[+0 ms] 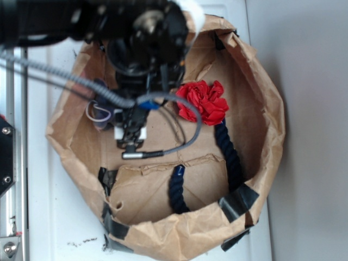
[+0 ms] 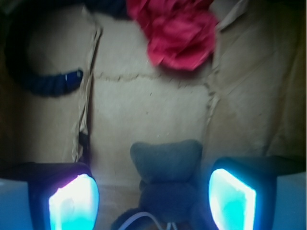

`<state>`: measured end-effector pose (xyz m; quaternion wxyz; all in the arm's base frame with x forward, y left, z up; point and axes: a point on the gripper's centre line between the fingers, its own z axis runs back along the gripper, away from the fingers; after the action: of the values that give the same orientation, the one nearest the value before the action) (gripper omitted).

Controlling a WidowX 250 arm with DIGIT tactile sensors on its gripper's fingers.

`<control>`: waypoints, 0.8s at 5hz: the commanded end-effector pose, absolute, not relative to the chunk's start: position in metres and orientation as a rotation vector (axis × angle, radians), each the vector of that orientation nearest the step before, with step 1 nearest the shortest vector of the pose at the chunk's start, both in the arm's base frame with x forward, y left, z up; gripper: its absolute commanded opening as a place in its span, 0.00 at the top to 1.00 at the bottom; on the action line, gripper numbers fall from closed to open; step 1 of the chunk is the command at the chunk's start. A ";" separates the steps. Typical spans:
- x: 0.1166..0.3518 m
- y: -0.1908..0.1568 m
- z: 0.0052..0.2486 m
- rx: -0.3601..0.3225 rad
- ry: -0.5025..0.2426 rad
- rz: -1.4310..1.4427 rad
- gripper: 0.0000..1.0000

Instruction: Grab the gray animal.

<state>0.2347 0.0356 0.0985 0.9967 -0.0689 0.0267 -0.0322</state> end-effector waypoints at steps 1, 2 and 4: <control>0.225 0.031 0.084 -0.075 0.054 -0.081 0.00; 0.220 0.030 0.063 -0.059 0.095 -0.092 0.00; 0.217 0.029 0.024 -0.003 0.177 -0.112 0.00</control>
<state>0.2149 0.0315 0.0206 0.9938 -0.0062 0.0999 -0.0478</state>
